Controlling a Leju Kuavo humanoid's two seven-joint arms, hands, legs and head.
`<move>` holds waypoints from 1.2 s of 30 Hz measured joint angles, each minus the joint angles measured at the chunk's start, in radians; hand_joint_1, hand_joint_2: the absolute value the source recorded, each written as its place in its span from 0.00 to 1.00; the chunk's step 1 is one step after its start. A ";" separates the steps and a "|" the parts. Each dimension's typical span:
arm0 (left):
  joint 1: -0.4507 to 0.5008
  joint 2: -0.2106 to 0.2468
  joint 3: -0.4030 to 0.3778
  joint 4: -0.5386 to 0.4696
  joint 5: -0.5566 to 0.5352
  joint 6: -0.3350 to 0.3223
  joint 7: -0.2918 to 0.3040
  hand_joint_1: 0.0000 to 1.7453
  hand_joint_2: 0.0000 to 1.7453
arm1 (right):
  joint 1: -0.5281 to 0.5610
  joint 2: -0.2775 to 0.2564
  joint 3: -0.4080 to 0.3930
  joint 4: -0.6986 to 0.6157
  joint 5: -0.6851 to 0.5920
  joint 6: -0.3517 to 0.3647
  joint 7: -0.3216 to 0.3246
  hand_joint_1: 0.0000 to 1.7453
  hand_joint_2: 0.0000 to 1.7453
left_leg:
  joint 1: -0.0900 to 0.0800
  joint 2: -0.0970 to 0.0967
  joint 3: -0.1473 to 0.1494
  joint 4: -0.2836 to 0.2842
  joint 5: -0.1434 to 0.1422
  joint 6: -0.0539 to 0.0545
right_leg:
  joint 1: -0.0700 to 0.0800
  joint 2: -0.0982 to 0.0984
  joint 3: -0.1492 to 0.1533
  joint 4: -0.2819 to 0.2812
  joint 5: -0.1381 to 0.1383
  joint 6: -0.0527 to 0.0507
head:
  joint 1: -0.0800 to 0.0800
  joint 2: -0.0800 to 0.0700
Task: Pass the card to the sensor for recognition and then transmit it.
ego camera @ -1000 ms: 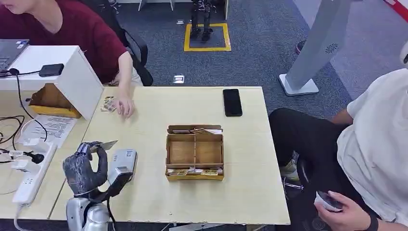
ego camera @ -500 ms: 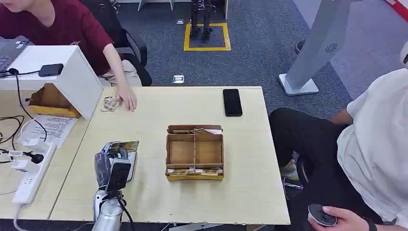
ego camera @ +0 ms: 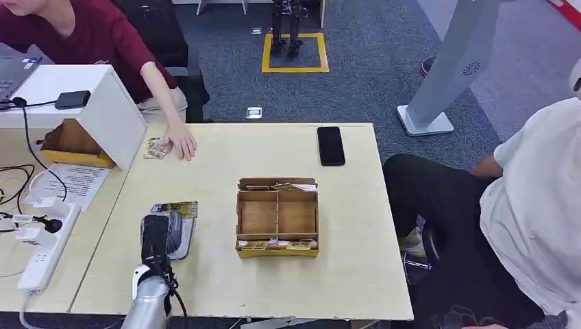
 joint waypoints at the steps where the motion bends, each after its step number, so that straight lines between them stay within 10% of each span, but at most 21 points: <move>1: -0.008 0.008 0.000 0.019 -0.001 0.006 0.002 1.00 1.00 | 0.000 0.000 -0.004 0.000 0.003 0.000 0.000 0.00 1.00 | 0.000 0.000 0.000 0.000 0.000 0.000 | 0.000 0.000 0.000 0.000 0.000 0.000 | 0.000 0.000; 36: -0.067 0.119 0.151 0.172 0.074 -0.109 -0.024 1.00 1.00 | 0.000 0.003 -0.072 0.000 0.046 0.003 0.005 0.00 1.00 | 0.000 0.000 0.000 0.000 0.000 0.000 | 0.000 0.000 0.000 0.001 0.000 0.000 | 0.000 0.000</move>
